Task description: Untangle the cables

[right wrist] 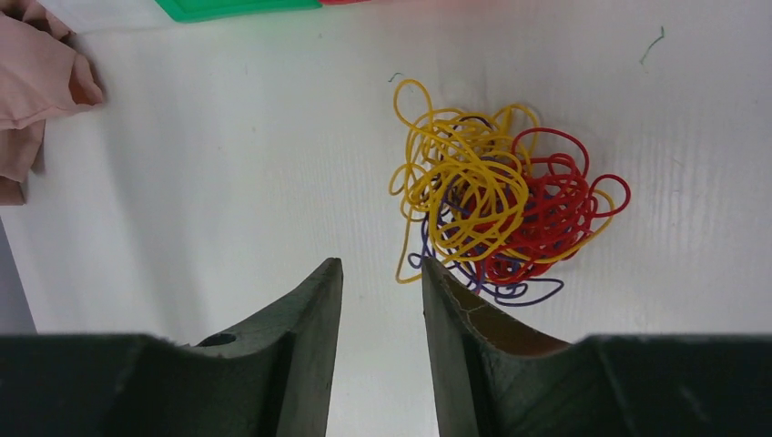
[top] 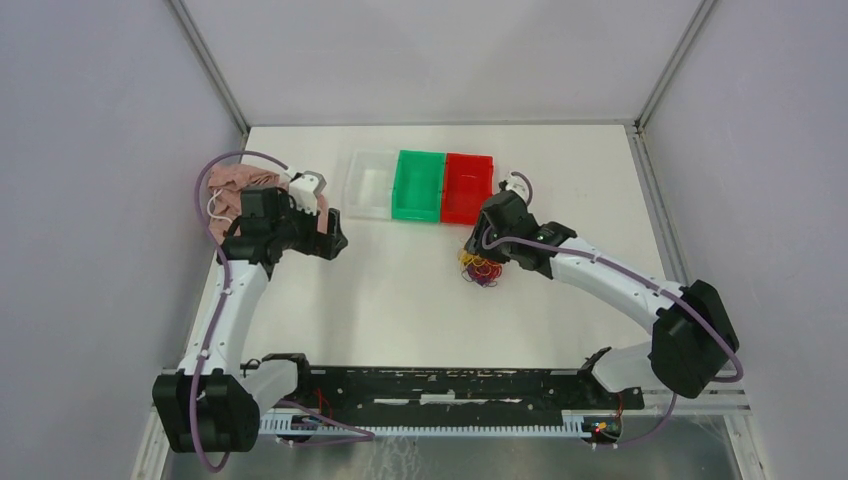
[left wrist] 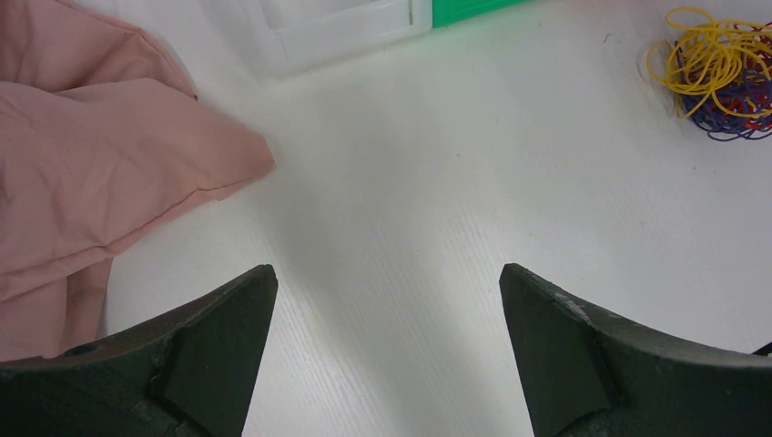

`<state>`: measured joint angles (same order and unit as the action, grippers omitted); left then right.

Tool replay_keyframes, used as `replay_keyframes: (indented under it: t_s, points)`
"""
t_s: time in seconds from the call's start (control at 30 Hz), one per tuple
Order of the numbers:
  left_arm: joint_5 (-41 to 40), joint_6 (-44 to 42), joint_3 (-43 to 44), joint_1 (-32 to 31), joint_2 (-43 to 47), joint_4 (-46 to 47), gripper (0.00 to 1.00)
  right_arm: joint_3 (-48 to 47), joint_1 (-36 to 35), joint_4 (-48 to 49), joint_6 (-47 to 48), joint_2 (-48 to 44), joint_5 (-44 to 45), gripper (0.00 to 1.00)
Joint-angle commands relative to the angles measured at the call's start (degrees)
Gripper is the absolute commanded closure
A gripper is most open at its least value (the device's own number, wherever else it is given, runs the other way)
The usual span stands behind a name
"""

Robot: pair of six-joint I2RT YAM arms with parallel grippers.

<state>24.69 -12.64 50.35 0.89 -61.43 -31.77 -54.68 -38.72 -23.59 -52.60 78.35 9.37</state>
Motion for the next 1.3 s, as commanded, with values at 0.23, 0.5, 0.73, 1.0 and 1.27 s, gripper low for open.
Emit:
replay_keyframes:
  t_s: [0.23,0.5,0.73,1.0,1.27]
  points:
    - [5.0,-5.9,3.9,0.2,1.7,-4.9,0.01,-6.8,-2.2,-2.0,-1.1,4.5,4.1,0.50]
    - [7.4,-7.1,4.8,0.0,1.9,-6.8,0.01,-7.0,-3.6,-9.9,-0.7,-1.9,8.0,0.44]
    - [7.6,-8.5,5.6,-0.2,2.5,-10.4,0.01,-5.7,-3.7,-11.0,-0.2,-0.8,3.8,0.45]
    - [6.9,-10.1,7.3,-0.2,3.1,-12.0,0.01,-9.8,-3.7,-8.0,1.2,5.8,2.3,0.48]
    - [8.1,-9.3,8.9,-0.3,2.1,-12.3,0.01,-8.5,-3.7,-4.0,-0.9,8.1,3.9,0.61]
